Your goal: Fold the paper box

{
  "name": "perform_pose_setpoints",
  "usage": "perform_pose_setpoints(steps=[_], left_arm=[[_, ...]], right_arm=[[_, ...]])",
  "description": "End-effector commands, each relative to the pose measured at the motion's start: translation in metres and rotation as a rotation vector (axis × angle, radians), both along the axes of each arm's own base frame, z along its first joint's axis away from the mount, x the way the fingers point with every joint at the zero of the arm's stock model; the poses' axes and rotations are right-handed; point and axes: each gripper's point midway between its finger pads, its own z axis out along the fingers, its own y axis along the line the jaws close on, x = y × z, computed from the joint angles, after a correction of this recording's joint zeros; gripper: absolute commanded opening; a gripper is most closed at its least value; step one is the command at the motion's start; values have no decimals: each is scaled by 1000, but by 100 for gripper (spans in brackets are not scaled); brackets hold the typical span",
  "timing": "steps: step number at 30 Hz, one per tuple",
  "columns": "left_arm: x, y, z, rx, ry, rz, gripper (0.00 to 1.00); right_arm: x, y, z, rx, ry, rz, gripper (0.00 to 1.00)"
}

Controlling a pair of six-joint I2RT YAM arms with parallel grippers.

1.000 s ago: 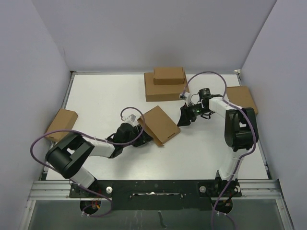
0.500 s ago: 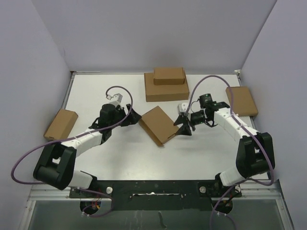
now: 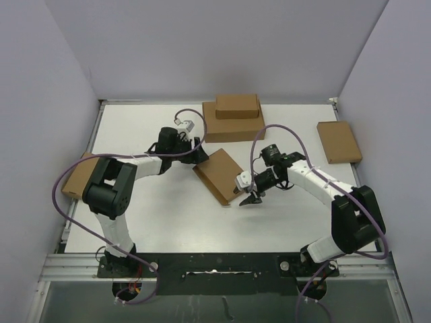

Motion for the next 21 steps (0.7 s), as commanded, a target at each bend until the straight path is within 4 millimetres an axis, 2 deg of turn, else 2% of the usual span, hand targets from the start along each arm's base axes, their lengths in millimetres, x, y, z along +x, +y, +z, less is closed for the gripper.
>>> perform_pose_setpoints(steps=[1, 10, 21], left_arm=[[4, -14, 2, -40, 8, -93, 62], [-19, -14, -11, -74, 89, -109, 53], [-54, -13, -16, -92, 160, -68, 49]], right_arm=[[3, 7, -2, -12, -112, 49, 49], [-5, 16, -25, -99, -208, 126, 49], [-13, 5, -41, -146, -273, 197, 49]])
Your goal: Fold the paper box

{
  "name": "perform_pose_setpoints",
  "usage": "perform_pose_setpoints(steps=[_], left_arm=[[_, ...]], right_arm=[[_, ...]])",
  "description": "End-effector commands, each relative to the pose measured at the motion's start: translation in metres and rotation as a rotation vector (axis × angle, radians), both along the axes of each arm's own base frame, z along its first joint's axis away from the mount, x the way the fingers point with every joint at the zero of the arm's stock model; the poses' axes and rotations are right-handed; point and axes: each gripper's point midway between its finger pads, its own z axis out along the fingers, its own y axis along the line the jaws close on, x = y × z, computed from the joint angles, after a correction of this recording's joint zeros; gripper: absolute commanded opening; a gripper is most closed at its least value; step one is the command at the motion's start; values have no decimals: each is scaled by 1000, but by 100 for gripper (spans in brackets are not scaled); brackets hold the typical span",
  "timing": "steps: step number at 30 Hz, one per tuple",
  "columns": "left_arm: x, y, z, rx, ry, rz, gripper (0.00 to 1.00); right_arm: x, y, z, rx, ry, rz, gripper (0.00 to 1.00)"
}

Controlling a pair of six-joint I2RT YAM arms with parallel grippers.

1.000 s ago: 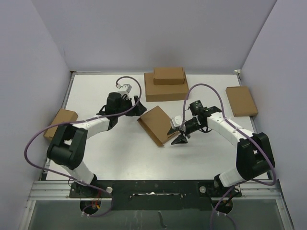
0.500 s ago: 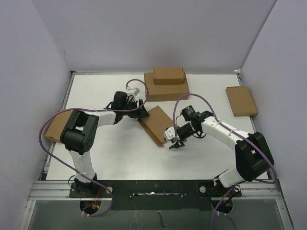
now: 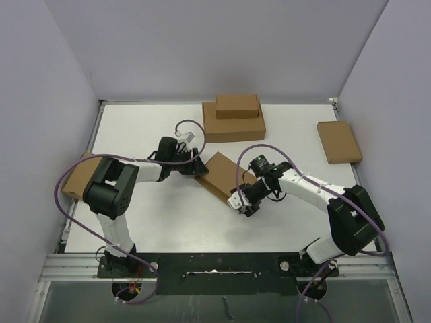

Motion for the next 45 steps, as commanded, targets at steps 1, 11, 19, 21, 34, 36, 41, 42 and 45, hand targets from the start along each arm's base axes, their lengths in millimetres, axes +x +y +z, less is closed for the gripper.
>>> perform_pose_setpoints(steps=[1, 11, 19, 21, 34, 36, 41, 42, 45], left_arm=[[-11, -6, 21, -28, -30, 6, 49], [-16, -5, 16, -10, -2, 24, 47], [-19, -4, 12, -1, 19, 28, 46], [-20, -4, 11, 0, 22, 28, 46], [-21, -4, 9, 4, 34, 26, 46], [-21, -5, 8, 5, 35, 25, 46], [-22, -5, 8, 4, 40, 24, 46], [-21, -5, 8, 5, 39, 23, 46], [-22, -5, 8, 6, 40, 22, 46]], right_arm=[[1, -1, -1, 2, -78, 59, 49], [-10, -14, -16, -73, -120, 152, 43], [-13, -13, -26, -142, -128, 158, 34], [-12, -13, -30, -169, -137, 157, 32], [2, -12, -38, -250, -237, 122, 23], [4, -12, -39, -255, -245, 116, 22], [7, -10, -38, -257, -262, 101, 21], [8, -10, -38, -257, -267, 97, 20], [9, -10, -37, -256, -271, 92, 18]])
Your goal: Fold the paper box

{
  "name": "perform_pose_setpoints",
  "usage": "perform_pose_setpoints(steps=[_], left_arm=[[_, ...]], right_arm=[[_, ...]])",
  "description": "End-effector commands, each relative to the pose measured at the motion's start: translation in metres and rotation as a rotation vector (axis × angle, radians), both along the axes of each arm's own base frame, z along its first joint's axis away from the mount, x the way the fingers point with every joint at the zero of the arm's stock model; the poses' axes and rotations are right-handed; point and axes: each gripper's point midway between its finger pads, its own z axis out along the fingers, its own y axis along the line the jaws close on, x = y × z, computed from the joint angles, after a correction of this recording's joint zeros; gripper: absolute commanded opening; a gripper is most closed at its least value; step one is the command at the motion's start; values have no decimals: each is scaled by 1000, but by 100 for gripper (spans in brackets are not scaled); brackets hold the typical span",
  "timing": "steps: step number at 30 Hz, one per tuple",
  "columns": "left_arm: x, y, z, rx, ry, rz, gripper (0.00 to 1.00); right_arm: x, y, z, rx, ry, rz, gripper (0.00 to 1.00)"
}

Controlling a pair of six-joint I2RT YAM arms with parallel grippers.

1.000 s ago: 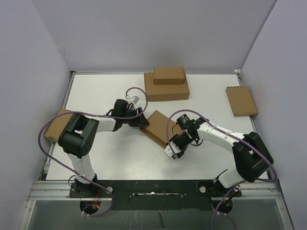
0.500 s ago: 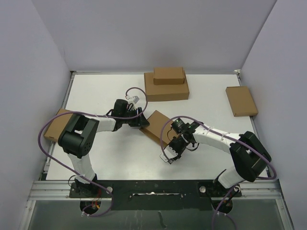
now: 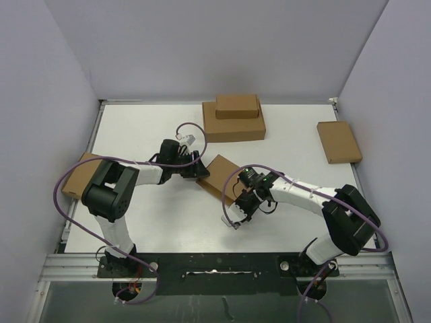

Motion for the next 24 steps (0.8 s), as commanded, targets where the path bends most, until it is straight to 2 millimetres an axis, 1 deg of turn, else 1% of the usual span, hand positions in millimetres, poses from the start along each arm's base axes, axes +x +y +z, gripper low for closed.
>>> perform_pose_setpoints(steps=[1, 8, 12, 19, 24], left_arm=[[-3, 1, 9, 16, -11, -1, 46], [-4, 0, 10, 13, -9, -4, 45], [-5, -2, 9, 15, -3, -7, 45], [-7, -5, 8, 19, 5, -15, 45], [-8, -6, 7, 23, 7, -19, 45]], right_arm=[[5, 5, 3, 14, -28, -10, 17], [3, 7, 2, 9, -22, -2, 11], [2, 10, 1, 1, -23, 7, 10], [7, 14, 3, -8, -39, -9, 10], [9, 18, 8, -5, -48, -13, 10]])
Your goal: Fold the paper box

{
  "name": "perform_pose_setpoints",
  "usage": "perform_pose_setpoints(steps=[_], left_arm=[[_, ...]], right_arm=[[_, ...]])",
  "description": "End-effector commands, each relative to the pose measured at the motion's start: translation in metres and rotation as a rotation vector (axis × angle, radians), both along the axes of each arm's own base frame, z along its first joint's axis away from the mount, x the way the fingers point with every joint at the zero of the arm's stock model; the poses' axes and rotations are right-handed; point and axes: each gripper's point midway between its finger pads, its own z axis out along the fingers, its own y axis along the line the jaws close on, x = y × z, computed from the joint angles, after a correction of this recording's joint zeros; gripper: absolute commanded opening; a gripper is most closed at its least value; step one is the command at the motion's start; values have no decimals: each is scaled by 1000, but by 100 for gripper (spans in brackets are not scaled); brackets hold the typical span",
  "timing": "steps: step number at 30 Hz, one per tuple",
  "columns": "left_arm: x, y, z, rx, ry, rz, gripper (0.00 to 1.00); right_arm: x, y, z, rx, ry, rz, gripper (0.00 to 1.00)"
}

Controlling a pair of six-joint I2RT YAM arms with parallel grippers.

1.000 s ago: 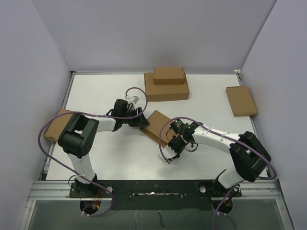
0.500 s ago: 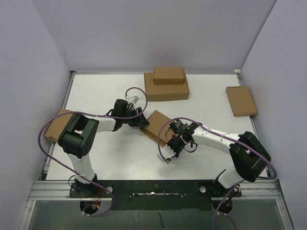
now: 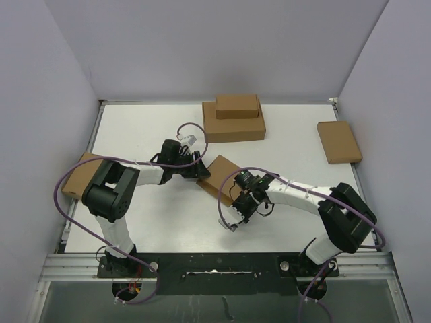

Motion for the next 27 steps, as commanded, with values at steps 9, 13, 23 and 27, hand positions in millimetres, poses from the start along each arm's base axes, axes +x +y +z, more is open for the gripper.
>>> perform_pose_setpoints(steps=[9, 13, 23, 27], left_arm=[[-5, -2, 7, 26, 7, -19, 45], [-6, -1, 6, 32, 11, -18, 45], [-5, 0, 7, 37, 18, -9, 45], [-6, 0, 6, 38, 26, -1, 45]], right_arm=[[18, 18, 25, 49, -54, -31, 10], [21, 17, 31, 62, -51, -48, 11], [11, 11, 61, 210, 65, -73, 35], [11, 2, 74, 277, 103, -95, 43]])
